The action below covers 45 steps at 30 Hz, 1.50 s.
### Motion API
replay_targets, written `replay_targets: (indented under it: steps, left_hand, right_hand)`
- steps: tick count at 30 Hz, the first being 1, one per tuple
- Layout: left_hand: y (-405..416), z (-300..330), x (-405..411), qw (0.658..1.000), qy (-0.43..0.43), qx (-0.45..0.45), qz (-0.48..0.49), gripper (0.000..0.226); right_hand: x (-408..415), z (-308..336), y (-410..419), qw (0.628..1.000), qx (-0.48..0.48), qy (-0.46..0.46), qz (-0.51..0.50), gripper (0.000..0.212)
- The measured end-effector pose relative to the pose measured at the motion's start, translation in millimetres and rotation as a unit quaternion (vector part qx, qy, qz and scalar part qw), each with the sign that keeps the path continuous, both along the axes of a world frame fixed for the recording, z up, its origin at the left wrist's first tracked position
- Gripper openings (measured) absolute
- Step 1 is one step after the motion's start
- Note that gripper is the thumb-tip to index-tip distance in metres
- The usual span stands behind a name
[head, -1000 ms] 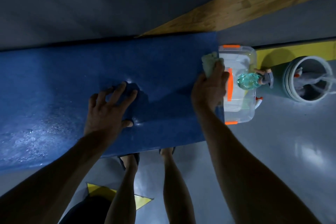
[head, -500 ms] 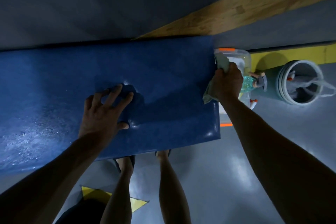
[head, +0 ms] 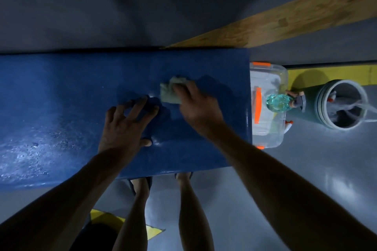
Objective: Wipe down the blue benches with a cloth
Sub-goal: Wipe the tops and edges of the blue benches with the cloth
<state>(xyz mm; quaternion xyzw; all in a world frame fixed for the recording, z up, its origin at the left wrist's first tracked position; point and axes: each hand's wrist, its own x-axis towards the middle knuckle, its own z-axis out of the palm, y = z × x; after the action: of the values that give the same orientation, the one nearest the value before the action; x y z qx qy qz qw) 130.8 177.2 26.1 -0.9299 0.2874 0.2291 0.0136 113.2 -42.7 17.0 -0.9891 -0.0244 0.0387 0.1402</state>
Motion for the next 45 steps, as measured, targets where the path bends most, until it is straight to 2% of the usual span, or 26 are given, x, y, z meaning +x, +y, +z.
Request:
replay_targets:
  steps: [2,5,8,10,13,15,18,21,24,28,30,33,37,41,43,45]
  left_hand:
    - [0,-1,0,1.0,0.005,-0.001,0.004,0.102]
    - [1,-2,-1,1.0,0.006,0.001,0.006,0.102]
    - [1,-3,-1,1.0,0.004,0.001,0.003,0.102]
    - [2,-3,-1,1.0,0.009,0.01,0.003,0.103]
    - [1,-3,-2,1.0,0.008,0.02,0.0,0.102]
    - [0,-3,-1,1.0,0.005,0.026,0.0,0.103]
    - [0,-4,-1,1.0,0.0,0.021,-0.003,0.103]
    - [2,-7,-1,1.0,-0.005,0.004,-0.003,0.105]
    - [2,-8,-3,1.0,-0.012,-0.005,-0.003,0.106]
    - [2,-9,-5,1.0,-0.009,0.003,0.005,0.107]
    - [1,-9,-5,1.0,-0.01,0.005,0.006,0.106]
    - [-1,-8,-5,1.0,-0.012,0.011,0.01,0.104]
    - [-5,-6,-6,1.0,-0.004,0.02,0.011,0.105]
    - [-5,-5,-5,1.0,-0.014,0.025,0.0,0.106]
    - [-5,-3,-5,1.0,-0.014,0.027,-0.004,0.106]
    - [-6,0,-4,0.999,-0.009,0.031,-0.002,0.105]
  right_hand:
    - [-4,1,-47,0.998,-0.004,0.038,-0.057,0.044]
    - [-10,2,-99,0.972,0.018,0.047,-0.228,0.052]
    - [6,-5,-72,0.935,0.006,0.027,-0.353,0.055]
    - [21,-9,-27,0.948,0.033,0.034,-0.316,0.056]
    - [37,-13,26,0.993,0.041,0.047,-0.103,0.046]
    - [46,-9,23,0.998,-0.006,0.057,0.012,0.043]
    - [49,-7,-27,0.996,-0.04,0.058,0.046,0.046]
    - [46,-7,-93,0.996,-0.022,0.059,-0.066,0.047]
    - [39,-11,-144,0.979,-0.031,0.049,-0.196,0.04]
    - [43,-22,-146,0.91,-0.009,0.073,-0.407,0.03]
    - [49,-23,-127,0.888,-0.011,0.05,-0.457,0.029]
    - [56,-19,-98,0.907,-0.015,0.012,-0.42,0.035]
    - [63,-14,-70,0.967,0.003,0.011,-0.254,0.035]
    - [60,-9,-88,0.996,-0.034,0.0,-0.082,0.032]
    - [55,-7,-116,0.996,-0.04,-0.007,-0.078,0.029]
    - [52,-7,-135,0.989,-0.024,-0.005,-0.149,0.028]
